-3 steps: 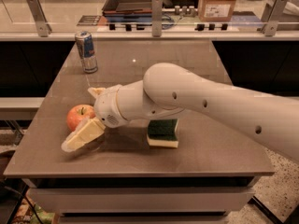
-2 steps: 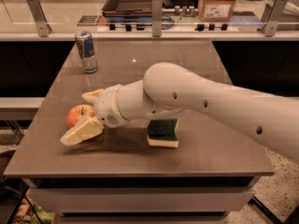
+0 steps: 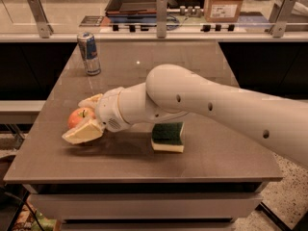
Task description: Pick apple
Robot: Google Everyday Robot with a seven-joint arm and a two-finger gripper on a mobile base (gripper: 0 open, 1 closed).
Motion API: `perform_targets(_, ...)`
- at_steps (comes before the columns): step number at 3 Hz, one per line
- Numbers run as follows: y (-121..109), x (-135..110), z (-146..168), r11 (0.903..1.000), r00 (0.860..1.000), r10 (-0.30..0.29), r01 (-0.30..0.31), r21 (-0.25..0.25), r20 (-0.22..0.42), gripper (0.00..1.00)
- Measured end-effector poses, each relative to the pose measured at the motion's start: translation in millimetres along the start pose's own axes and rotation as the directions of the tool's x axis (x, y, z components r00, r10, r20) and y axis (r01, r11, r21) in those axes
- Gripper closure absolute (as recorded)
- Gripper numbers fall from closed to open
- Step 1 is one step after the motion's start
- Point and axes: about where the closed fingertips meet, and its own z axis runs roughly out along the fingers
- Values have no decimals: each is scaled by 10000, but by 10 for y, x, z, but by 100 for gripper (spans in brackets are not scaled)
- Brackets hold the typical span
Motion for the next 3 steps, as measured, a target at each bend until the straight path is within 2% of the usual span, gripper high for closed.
perform_targets(1, 16, -18, 6, 10000, 10000, -43, 43, -16, -3, 89)
perform_targets(2, 30, -35, 10, 10000, 10000, -81, 81, -28, -6, 100)
perform_targets(3, 30, -35, 10, 10000, 10000, -81, 81, -28, -6, 100)
